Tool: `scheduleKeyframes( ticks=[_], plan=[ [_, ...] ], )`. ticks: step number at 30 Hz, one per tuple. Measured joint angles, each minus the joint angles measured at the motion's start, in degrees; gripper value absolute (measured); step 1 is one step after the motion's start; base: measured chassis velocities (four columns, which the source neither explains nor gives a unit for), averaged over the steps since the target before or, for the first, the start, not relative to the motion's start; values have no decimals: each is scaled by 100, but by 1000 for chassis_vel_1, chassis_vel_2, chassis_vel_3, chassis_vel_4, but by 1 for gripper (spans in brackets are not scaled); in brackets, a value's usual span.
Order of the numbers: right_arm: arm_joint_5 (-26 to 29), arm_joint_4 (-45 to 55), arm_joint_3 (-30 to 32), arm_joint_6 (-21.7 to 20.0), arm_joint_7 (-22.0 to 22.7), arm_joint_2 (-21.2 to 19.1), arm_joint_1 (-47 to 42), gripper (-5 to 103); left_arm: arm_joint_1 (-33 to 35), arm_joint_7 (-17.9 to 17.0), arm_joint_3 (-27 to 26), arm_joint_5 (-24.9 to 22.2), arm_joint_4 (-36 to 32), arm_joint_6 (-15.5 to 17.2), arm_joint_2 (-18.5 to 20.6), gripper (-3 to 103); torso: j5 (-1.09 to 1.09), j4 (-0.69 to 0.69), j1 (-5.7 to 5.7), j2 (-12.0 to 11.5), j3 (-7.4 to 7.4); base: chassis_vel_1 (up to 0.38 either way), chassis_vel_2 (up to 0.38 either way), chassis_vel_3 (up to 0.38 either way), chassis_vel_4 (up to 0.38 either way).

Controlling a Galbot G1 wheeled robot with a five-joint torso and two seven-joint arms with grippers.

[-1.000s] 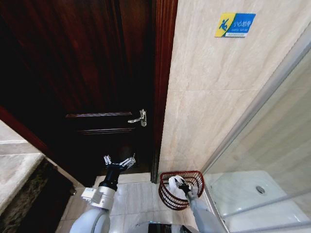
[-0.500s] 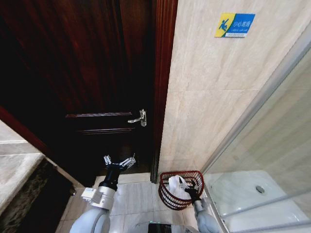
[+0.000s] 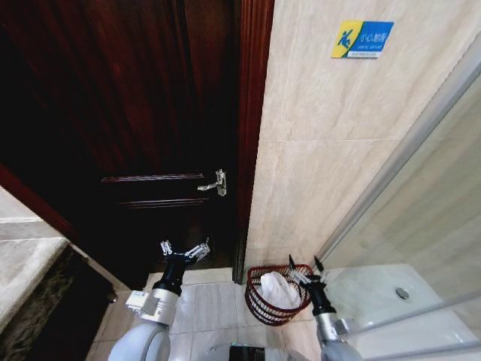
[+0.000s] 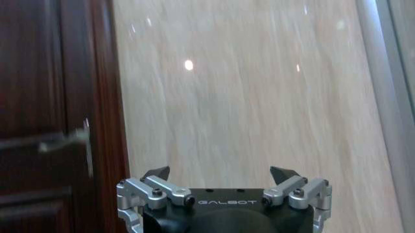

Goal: Discard the used towel into the hamper.

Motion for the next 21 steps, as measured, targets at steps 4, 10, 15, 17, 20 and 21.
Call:
scheduleKeyframes(
  ticks=[4,10,15,17,20,21],
  plan=[
    [1,746,17,12,53,84,-166,100,0,0,0,0,0,0,0,100,0,-1,0,0,0,0,0,0,0],
    [101,1509,63,-298,84,91,-161,100,0,0,0,0,0,0,0,100,-1,-1,0,0,0,0,0,0,0],
    [97,1705,126,-364,149,165,1,100,0,0,0,0,0,0,0,100,1,-1,1,0,0,0,0,0,0],
    [147,1740,119,-397,167,100,-18,100,0,0,0,0,0,0,0,100,-1,-1,1,0,1,0,0,0,0],
    [215,1748,208,-375,-51,43,51,100,0,0,0,0,0,0,0,100,1,-1,0,0,0,0,0,0,0],
    [215,1748,208,-375,-51,43,51,100,0,0,0,0,0,0,0,100,1,-1,0,0,0,0,0,0,0]
  ],
)
